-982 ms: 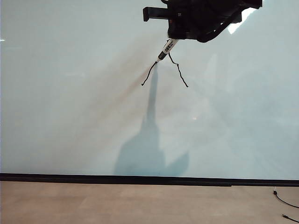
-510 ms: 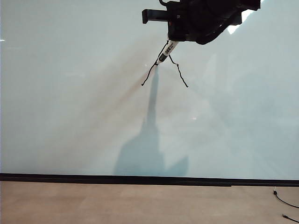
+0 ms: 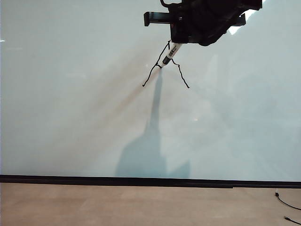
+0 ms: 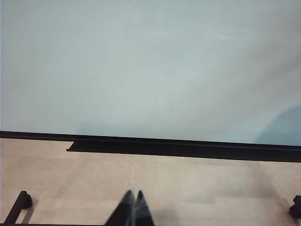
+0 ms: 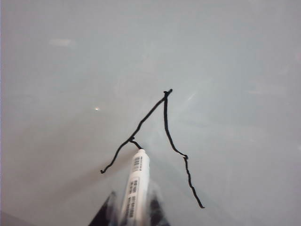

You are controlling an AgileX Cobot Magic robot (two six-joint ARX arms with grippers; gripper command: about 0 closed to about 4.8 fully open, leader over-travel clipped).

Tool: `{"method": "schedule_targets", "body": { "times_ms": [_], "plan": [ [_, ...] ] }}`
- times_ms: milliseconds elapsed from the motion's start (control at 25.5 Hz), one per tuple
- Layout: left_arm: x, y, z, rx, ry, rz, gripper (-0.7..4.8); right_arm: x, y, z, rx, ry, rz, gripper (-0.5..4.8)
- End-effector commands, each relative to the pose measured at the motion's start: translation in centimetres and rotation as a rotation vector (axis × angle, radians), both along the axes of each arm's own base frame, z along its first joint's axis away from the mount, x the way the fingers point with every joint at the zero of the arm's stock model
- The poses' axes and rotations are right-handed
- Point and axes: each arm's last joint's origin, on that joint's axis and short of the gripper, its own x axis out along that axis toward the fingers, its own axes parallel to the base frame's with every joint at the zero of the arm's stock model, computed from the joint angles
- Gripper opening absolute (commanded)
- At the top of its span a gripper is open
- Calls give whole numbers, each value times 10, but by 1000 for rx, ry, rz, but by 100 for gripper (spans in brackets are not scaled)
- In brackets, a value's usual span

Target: Pick up the pen on the shelf to the right of the whiteboard and write the letter A.

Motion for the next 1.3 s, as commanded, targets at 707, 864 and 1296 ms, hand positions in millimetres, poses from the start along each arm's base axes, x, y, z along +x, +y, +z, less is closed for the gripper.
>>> {"method": "schedule_targets", "body": {
  "times_ms": [707, 864, 1296],
  "plan": [
    [0, 0, 2, 4, -11, -4, -4, -4, -8, 12, 11, -17, -68, -5],
    [0, 0, 2, 3, -10, -4, -5, -5, -9, 12, 3, -10, -88, -5],
    [0, 0, 2, 4, -11, -4, -5, -7, -12, 14, -19, -8, -119, -5]
  ]
}}
